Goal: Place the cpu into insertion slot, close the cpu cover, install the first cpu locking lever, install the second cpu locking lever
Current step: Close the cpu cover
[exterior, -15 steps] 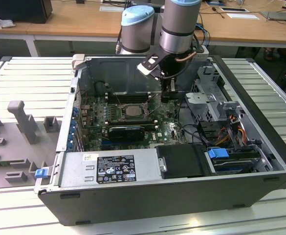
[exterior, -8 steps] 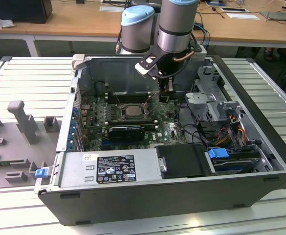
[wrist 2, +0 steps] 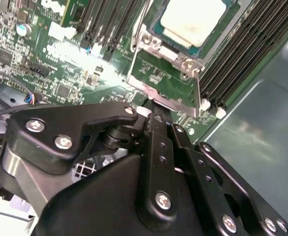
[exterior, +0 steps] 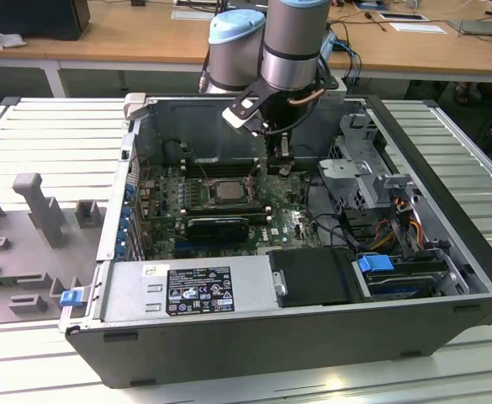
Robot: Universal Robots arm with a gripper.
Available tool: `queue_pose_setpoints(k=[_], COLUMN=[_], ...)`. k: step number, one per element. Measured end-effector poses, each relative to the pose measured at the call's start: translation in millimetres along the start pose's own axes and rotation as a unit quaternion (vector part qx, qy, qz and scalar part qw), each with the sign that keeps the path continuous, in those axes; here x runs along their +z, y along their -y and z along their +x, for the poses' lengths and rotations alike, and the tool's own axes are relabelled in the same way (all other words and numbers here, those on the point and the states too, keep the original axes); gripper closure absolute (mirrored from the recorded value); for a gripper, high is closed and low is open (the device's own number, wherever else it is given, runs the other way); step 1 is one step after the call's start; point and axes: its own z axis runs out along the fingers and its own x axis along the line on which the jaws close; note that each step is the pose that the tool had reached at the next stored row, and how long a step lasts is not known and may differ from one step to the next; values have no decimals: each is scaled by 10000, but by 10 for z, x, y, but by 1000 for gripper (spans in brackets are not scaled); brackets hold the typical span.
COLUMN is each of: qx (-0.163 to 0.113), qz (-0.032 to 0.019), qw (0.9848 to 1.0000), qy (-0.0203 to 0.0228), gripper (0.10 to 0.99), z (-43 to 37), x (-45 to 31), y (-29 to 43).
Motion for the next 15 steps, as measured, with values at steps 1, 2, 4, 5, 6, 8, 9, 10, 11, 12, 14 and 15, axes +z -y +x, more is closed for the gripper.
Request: queue_pose_setpoints(k=[1,2,4,5,6,8,9,10,11,12,14,15], qx=[0,0,0,0,0,0,0,0,0,0,0,0], qz=[0,0,0,0,0,0,0,0,0,0,0,0], qw=[10000,10000,10000,10000,10000,10000,10000,10000,10000,10000,10000,10000], qy=[0,0,0,0,0,0,0,0,0,0,0,0], gripper=[980,980,980,980,980,980,980,980,980,980,980,980], z=[-1,-1,-1,-1,-2,-2,-2,-2,-2,-2,-2,-2], x=[-1,-1,-1,-2,-2,-2,-2,-2,-2,-2,-2,-3], y=[49,70,94,101,118,128,134,138,141,149,158,163])
